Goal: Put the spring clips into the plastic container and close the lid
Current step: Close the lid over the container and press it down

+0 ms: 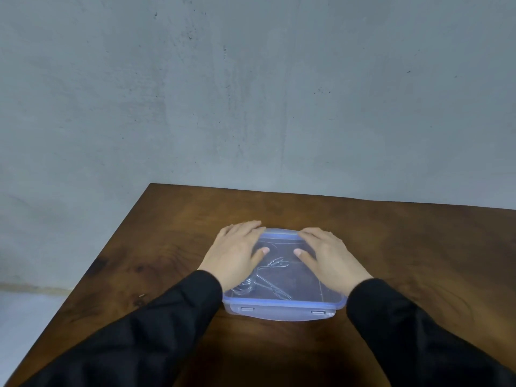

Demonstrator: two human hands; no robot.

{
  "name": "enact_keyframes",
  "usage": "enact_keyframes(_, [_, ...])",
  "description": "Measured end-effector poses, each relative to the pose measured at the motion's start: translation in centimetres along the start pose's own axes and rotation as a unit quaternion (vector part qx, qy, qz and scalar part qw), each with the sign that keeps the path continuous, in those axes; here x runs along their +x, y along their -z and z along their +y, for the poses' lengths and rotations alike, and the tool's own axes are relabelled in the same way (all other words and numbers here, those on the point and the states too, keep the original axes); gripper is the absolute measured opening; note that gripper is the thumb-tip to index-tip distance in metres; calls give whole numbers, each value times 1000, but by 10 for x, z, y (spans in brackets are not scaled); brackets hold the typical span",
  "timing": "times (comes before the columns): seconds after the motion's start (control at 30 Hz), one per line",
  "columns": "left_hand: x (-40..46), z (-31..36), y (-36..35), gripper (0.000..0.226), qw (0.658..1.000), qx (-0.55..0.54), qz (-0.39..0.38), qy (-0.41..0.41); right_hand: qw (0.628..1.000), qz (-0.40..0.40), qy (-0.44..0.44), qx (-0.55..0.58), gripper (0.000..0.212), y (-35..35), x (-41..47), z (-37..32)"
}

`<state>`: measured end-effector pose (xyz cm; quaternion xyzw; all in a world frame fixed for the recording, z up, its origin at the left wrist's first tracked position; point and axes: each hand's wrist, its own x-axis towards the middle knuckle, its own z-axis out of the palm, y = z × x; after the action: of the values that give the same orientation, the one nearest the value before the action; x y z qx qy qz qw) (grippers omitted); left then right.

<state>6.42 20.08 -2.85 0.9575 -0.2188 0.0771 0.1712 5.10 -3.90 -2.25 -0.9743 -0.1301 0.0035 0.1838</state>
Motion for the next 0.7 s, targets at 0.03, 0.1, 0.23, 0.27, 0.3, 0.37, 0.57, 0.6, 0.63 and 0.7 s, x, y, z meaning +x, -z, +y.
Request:
enact_keyframes(0.03, [7,-1,-5,52,999,14,-28,-8,1000,-5,4,-10,51,-1,6,0])
enact_keyframes(0.1, [15,-4,-14,51,999,15,-51,6,1000,-4,2,-15,50,-6,12,2])
enact_keyframes(0.23, [19,-8,-22,52,998,46,-49,12,999,-5,-8,-35,48,-12,15,6])
enact_keyframes(0.27, [20,-8,-23,52,997,57,-54,11,999,-7,-10,-34,48,-13,16,7])
enact_keyframes(0.3, [21,-8,-23,52,996,66,-57,11,999,-7,-11,-33,47,-13,17,7])
enact_keyframes(0.37, [24,-8,-24,51,995,76,-58,11,999,-10,-13,-36,46,-14,21,8])
enact_keyframes(0.57, [28,-12,-26,46,997,71,-43,6,998,-17,-9,-56,45,-16,24,9])
enact_keyframes(0.6, [28,-12,-26,47,997,71,-43,3,998,-13,-6,-57,46,-16,24,9])
enact_keyframes(0.63, [28,-12,-26,47,997,69,-44,3,998,-11,-4,-59,47,-15,23,9])
enact_keyframes(0.7, [27,-11,-23,48,998,43,-43,15,998,0,7,-55,49,-13,19,8])
